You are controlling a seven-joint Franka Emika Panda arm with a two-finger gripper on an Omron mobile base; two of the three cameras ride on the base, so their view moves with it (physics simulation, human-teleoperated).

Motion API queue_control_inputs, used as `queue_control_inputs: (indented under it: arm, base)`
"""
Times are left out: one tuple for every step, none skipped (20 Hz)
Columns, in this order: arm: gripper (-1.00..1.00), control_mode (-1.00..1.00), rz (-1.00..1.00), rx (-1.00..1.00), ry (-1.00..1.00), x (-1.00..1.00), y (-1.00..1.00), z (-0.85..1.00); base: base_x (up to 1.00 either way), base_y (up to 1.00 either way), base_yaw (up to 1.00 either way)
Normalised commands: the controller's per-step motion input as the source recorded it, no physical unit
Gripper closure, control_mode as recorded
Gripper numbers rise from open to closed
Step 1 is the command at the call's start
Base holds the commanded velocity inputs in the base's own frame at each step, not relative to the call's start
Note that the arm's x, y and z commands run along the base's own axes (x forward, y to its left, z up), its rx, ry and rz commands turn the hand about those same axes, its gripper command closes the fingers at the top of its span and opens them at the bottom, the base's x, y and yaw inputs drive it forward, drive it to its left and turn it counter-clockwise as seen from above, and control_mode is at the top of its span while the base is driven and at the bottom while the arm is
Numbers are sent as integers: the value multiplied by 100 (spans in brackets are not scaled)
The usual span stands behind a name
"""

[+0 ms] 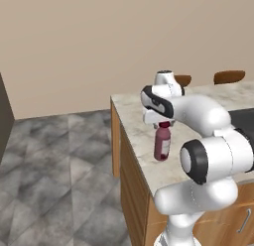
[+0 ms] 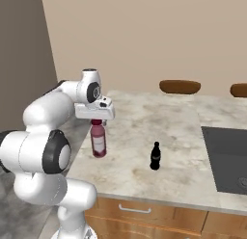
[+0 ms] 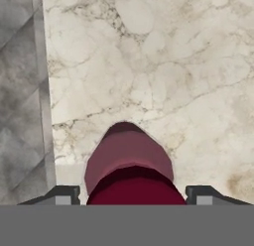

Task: Move the drinks to the dining counter.

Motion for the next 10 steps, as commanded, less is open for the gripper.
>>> queue_control_inputs:
  arm:
    - [100,-100,0,-2,3,15,0,-24]
    - [100,-100,0,-3,2,13,0,-26]
    - [100,-100,1,-3,2,9,0,-27]
    - [100,-100,1,0,0,0,0,-29]
    - [100,-100,1,0,0,0,0,-33]
    - [100,-100,1,0,0,0,0,-36]
    - [100,-100,1,0,0,-1,0,-40]
    - [100,-100,1,0,0,-5,0,-37]
    - [100,-100,2,0,0,-11,0,-36]
    - [100,-100,3,0,0,-17,0,-33]
  base:
    - [0,0,0]
    - [0,0,0]
    - [0,0,0]
    - [0,0,0]
    - [0,0,0]
    - [0,0,0]
    - [0,0,0]
    - [0,0,0]
    - [0,0,0]
    - [0,0,0]
